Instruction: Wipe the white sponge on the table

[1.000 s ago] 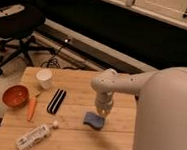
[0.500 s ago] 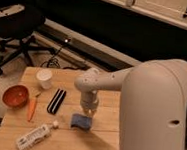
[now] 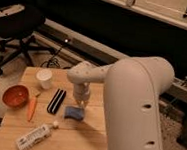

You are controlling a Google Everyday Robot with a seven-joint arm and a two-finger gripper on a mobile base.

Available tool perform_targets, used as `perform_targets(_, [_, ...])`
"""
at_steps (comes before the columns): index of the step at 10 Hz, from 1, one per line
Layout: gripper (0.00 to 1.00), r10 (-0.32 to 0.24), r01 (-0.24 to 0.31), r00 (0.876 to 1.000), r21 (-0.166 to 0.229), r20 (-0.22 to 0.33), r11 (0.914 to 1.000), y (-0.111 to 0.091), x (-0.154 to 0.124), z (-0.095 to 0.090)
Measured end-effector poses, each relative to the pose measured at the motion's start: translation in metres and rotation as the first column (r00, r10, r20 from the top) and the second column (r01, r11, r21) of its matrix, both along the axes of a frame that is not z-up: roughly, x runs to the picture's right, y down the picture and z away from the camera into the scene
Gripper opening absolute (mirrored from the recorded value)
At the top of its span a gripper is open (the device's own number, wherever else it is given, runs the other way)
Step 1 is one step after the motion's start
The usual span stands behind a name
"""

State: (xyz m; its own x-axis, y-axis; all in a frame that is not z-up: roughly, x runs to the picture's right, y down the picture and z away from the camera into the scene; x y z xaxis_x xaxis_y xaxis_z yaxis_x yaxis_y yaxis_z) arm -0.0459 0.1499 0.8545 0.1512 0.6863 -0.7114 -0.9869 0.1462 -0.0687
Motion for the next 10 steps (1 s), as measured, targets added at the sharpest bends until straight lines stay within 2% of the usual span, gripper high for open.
perform_targets(3, [0.22,0.006,-0.006,1.0,0.024,-0.004,0.9997,-0.034,0.003,0.023])
perform_targets(6, [0.22,0.033,-0.031,0.998,0.043,-0.045,0.9986,-0.062,0.026,0.042])
perform_targets(8, [0.22,0.071,-0.066,0.993,0.056,-0.096,0.9962,-0.072,0.058,0.042])
perform_targets(10, [0.22,0.109,-0.101,0.983,0.058,-0.15,0.9932,-0.066,0.092,0.033])
